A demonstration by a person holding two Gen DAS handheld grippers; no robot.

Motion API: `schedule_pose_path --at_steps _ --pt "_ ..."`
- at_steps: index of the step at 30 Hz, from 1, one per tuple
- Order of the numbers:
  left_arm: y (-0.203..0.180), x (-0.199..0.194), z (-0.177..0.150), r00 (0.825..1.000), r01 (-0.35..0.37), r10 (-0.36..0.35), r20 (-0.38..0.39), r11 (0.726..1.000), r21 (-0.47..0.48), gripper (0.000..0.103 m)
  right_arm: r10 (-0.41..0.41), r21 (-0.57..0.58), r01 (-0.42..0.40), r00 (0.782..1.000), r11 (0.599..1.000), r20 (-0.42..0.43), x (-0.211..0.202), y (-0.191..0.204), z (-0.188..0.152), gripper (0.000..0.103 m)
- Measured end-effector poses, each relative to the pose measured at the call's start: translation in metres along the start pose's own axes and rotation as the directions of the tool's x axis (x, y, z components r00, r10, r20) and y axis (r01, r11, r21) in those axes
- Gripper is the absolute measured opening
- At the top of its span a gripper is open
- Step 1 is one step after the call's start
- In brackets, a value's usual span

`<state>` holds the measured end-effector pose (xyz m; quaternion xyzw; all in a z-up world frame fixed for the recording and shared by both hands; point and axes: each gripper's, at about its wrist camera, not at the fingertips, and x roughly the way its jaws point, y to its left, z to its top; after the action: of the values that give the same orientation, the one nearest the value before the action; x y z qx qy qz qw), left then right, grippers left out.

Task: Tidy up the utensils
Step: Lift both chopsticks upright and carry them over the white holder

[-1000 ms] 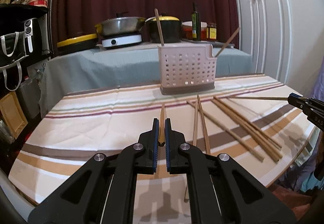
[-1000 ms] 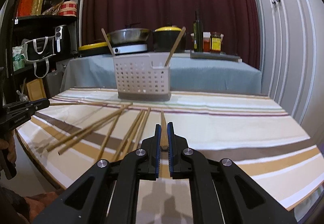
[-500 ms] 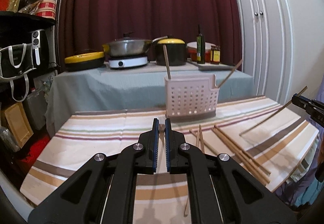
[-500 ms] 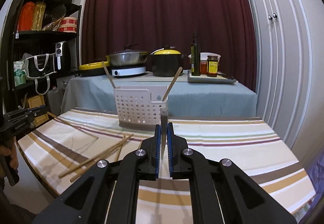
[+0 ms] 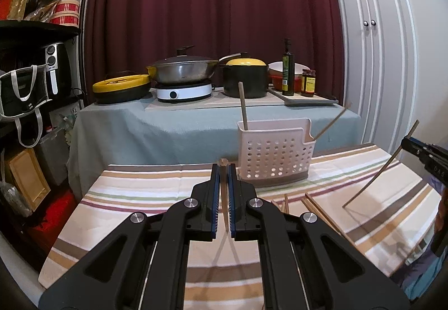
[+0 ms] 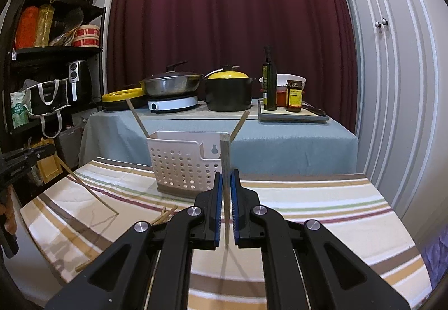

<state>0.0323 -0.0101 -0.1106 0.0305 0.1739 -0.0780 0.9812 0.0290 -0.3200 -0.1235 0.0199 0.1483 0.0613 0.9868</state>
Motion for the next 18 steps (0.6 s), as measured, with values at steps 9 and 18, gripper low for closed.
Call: schedule_pose_path --at_steps 9,18 --pt "0.007 0.026 0.019 1.0 0.009 -0.009 0.003 1.0 -0.025 0.006 0.02 0.017 -0.02 1.0 1.0 0.002 0.021 -0.005 0.014 0.007" --pt "0.011 0.041 0.041 0.999 0.051 -0.052 -0.015 0.997 -0.055 0.006 0.067 0.062 -0.068 0.998 0.996 0.021 0.026 -0.01 0.034 0.007"
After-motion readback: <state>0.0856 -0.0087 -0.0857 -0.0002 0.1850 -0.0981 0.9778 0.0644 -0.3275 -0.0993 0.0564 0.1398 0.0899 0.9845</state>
